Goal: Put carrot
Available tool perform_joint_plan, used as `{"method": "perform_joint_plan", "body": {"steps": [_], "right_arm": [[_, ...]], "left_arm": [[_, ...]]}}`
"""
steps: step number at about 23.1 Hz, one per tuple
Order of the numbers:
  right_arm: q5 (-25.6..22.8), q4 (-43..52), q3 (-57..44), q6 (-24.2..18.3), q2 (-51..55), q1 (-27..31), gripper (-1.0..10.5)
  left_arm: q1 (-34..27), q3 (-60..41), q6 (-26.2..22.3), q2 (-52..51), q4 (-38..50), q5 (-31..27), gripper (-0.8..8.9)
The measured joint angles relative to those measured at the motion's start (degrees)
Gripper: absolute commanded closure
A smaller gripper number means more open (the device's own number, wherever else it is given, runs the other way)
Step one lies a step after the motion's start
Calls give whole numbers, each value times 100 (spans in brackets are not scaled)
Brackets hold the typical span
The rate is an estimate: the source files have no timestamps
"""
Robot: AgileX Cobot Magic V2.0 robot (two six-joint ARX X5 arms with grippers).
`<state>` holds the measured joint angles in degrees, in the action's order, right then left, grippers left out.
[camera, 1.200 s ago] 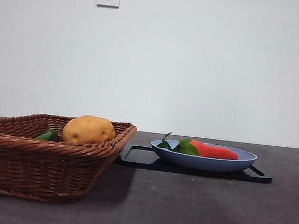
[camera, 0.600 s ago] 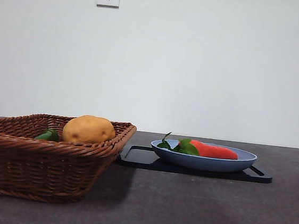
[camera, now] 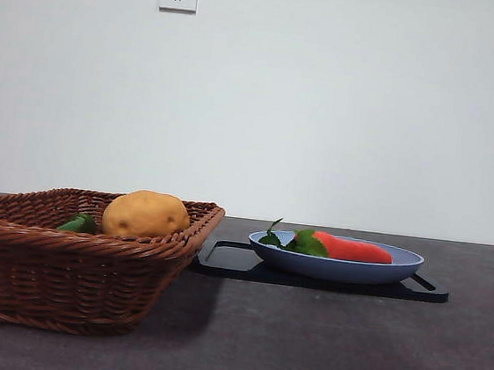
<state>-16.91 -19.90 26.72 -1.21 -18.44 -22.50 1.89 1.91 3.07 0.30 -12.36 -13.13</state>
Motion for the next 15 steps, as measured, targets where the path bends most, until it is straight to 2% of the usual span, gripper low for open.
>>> {"method": "perform_joint_plan", "body": {"steps": [4, 8, 10, 15], "right_arm": [[1005, 219, -796, -166, 831, 1305, 936], [1836, 627, -1495, -179, 1259, 1757, 936], [2000, 798, -1770, -157, 1388, 1803, 936], [2035, 883, -2306, 20, 1622, 1803, 936]], "left_arm": [[0, 0, 0, 0, 0, 0, 805], [0, 0, 0, 0, 0, 0, 805], [0, 0, 0, 0, 0, 0, 805], [0, 0, 0, 0, 0, 0, 805]]}}
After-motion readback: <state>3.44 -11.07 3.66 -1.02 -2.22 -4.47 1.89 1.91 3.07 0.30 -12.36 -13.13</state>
